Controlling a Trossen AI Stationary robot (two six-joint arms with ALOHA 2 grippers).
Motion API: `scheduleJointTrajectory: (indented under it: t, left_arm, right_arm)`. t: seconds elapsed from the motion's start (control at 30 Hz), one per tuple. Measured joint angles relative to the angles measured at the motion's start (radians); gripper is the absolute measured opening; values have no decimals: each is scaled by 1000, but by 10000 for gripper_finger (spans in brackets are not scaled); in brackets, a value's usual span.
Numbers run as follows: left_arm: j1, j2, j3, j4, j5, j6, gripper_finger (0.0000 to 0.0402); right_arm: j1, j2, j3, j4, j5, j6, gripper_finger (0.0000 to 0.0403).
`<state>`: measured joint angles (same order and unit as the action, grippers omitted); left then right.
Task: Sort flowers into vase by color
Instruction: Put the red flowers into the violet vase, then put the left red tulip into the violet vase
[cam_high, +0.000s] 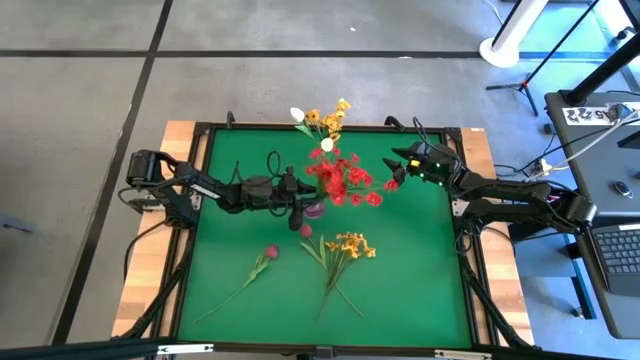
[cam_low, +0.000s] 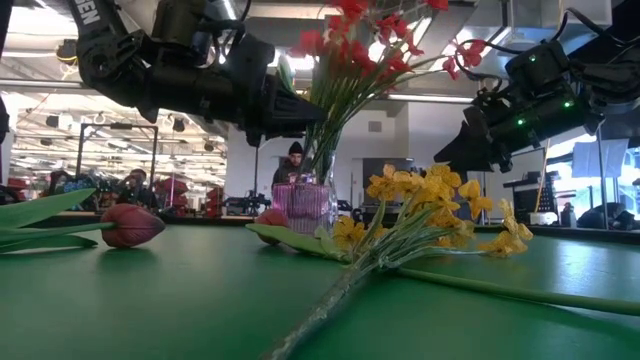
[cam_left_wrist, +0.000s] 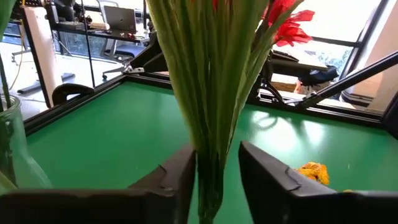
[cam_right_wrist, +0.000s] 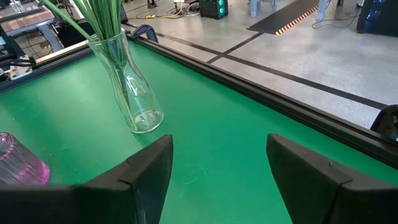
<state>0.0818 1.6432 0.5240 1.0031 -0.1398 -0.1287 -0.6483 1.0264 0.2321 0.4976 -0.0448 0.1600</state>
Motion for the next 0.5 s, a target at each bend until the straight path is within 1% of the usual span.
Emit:
scheduleJointTrajectory:
  t: [0.13, 0.27, 0.33, 0.5]
  left_arm:
    - [-4, -5, 0, -2, -5, -1, 157]
    - [-24, -34, 0, -14, -42, 0, 180]
    - [-37, -62, -1, -52, -67, 0, 188]
    - [-72, -179, -1, -222, -147, 0, 201]
  right_arm:
    - [0, 0, 0, -3, 0, 0, 256]
    - [0, 0, 0, -15, 0, 0, 256]
    - [0, 0, 0, -21, 0, 0, 256]
    - [0, 0, 0, -30, 0, 0, 256]
